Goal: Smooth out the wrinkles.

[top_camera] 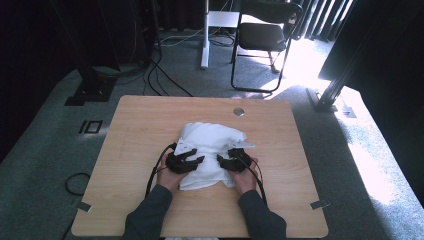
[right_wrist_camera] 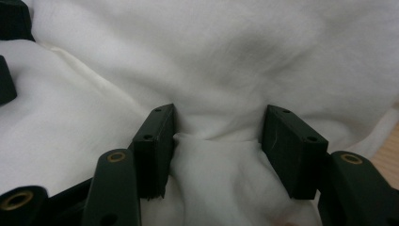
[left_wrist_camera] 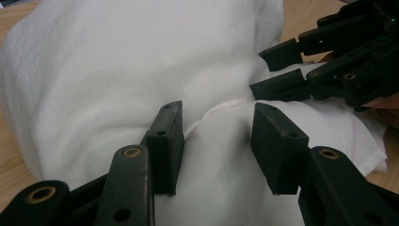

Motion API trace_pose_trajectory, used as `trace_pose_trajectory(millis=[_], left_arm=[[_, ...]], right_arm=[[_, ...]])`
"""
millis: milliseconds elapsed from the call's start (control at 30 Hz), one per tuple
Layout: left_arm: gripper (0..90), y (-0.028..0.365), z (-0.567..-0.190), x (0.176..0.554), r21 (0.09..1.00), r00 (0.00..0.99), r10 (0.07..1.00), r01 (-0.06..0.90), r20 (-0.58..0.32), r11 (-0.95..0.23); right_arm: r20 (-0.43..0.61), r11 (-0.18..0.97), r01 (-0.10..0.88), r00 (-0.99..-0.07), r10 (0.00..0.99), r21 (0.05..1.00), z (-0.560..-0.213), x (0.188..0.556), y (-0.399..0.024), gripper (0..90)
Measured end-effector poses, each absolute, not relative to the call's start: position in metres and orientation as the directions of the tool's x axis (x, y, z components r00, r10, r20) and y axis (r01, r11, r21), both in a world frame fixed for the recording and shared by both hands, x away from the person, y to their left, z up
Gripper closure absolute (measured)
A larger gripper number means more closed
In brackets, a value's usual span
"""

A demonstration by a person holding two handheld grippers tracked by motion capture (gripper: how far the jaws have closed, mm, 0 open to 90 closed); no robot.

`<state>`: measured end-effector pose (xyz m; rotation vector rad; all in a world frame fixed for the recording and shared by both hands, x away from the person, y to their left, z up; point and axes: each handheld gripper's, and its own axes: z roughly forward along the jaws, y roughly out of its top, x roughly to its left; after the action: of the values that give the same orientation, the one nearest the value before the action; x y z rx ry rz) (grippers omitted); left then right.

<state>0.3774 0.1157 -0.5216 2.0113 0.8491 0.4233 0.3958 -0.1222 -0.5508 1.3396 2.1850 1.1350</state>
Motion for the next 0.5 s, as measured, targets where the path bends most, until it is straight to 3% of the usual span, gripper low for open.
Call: trace_pose_trajectory(millis=[500], left_arm=[[55.4, 0.129, -0.520, 0.402, 0.829, 0.659, 0.752, 0.433, -0.025, -0.353]], right_arm=[[0.123, 0.259, 0.593, -0.526, 0.841, 0.762, -0.548, 0.428, -0.103, 43.6]])
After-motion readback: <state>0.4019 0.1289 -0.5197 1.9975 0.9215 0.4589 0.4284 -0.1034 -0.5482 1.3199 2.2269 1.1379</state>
